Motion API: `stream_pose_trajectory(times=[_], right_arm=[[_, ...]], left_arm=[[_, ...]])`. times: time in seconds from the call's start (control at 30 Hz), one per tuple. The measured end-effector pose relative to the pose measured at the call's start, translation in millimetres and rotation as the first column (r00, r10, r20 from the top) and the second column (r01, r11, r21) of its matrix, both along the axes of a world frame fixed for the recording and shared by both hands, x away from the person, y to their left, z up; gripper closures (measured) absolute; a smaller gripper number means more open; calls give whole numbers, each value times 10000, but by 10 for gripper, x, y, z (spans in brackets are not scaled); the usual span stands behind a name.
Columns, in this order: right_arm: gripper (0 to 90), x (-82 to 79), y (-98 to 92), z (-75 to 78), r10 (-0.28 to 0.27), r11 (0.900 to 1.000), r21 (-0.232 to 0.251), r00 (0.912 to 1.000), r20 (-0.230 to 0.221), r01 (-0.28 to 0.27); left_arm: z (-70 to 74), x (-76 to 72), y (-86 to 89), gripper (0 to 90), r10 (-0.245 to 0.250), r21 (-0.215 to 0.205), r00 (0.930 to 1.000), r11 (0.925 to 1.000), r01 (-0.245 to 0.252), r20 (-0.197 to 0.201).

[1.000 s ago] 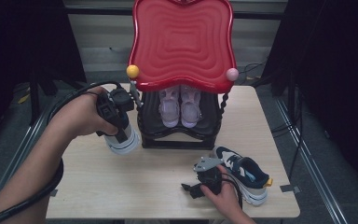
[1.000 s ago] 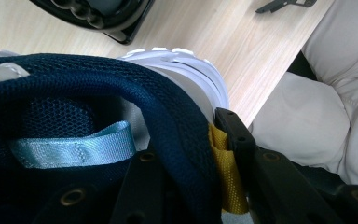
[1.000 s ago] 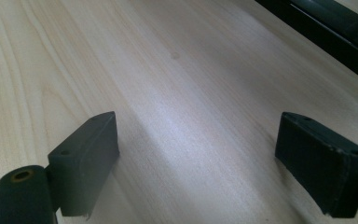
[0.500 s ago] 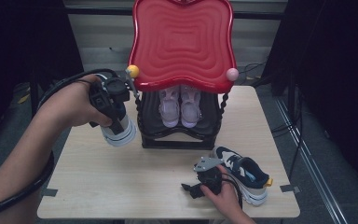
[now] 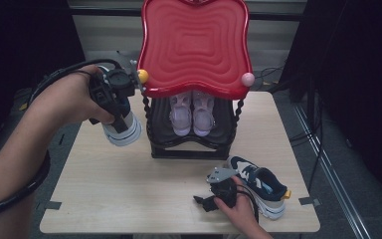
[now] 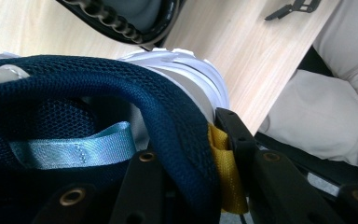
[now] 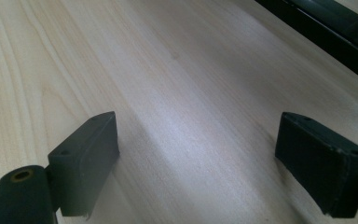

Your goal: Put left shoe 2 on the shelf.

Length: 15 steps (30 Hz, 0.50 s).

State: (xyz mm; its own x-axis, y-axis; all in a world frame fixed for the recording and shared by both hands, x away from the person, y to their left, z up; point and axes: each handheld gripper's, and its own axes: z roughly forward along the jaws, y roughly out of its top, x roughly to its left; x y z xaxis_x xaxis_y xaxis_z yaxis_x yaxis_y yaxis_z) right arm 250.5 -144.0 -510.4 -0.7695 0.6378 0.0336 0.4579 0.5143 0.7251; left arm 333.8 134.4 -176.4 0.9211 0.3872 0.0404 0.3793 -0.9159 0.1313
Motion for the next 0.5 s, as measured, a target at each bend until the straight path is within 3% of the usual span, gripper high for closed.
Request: stream_pose_trajectory(times=[0.43,0.5], right_arm=[[127,1,-1,0,5,10000,-4,10000,10,-5],[127,0,0,0,0,10000,-2,10000,3,0]], left_arm=[[263,-11,-42,724,-96,138,9989,9999,90,467],[335,-21,-64,724,-55,96,9971,9999,47,756]])
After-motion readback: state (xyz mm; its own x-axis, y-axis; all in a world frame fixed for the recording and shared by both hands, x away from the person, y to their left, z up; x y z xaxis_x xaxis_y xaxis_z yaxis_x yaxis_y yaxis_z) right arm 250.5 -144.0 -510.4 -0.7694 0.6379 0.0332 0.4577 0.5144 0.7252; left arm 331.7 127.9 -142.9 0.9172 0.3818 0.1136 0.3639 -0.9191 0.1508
